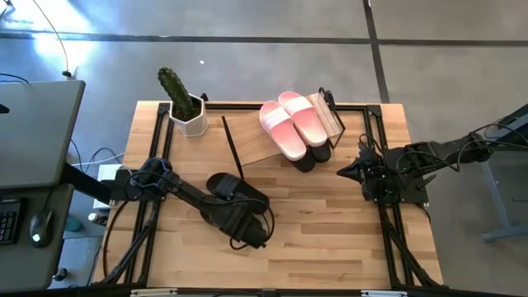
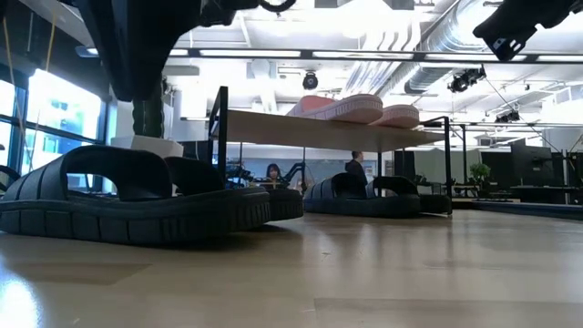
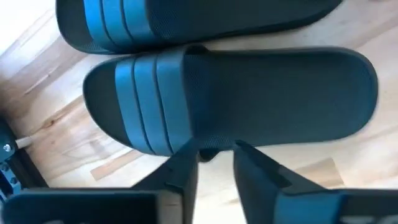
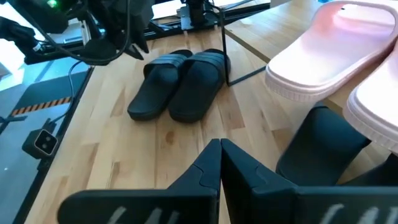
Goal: Pick and place slides into the shelf
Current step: Put the black slide under the shelf
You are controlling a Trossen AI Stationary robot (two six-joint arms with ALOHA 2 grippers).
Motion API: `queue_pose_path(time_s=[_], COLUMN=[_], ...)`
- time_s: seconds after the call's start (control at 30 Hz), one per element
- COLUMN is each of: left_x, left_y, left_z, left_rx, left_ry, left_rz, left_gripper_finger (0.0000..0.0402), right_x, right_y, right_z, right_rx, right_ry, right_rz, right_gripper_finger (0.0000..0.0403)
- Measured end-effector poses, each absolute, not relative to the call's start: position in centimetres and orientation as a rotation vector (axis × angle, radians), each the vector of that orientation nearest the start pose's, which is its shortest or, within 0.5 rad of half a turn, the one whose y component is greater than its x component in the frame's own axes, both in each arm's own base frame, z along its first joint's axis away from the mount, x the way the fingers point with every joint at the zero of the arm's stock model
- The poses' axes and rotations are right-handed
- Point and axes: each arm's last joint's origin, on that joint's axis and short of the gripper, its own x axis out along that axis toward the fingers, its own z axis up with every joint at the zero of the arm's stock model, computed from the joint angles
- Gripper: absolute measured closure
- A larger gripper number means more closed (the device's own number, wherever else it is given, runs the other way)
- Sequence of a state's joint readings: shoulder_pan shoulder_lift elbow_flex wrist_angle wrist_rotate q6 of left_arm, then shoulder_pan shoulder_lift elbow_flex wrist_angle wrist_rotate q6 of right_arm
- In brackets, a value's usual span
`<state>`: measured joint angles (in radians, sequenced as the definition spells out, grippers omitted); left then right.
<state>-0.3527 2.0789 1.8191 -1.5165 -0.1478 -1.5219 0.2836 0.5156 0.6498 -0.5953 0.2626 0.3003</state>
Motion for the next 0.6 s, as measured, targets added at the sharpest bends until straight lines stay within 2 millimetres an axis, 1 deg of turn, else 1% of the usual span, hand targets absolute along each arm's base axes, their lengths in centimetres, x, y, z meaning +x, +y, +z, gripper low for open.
queue_pose_path(time_s=[0.17, 0.3, 0.37, 0.47, 0.6], left_x=[35.4, 34.9, 34.8, 34.7, 34.5], left_y=[-12.5, -12.4, -12.4, -12.4, -12.3], left_z=[22.3, 20.2, 19.3, 18.5, 17.8], left_rx=[-0.639, -0.636, -0.641, -0.656, -0.66], left_ry=[1.391, 1.424, 1.425, 1.429, 1.427], left_rz=[1.138, 1.15, 1.148, 1.137, 1.155], left_gripper_finger=[0.0251, 0.0224, 0.0215, 0.0207, 0.0211], right_x=[10.8, 10.8, 10.8, 10.8, 10.8], right_y=[2.4, 2.4, 2.4, 2.4, 2.4], right_z=[28.3, 28.3, 28.3, 28.3, 28.3], right_rx=[0.158, 0.158, 0.157, 0.157, 0.157], right_ry=[0.442, 0.442, 0.443, 0.443, 0.443], right_rz=[-0.043, -0.043, -0.043, -0.043, -0.043], right_gripper_finger=[0.0402, 0.0402, 0.0402, 0.0402, 0.0402])
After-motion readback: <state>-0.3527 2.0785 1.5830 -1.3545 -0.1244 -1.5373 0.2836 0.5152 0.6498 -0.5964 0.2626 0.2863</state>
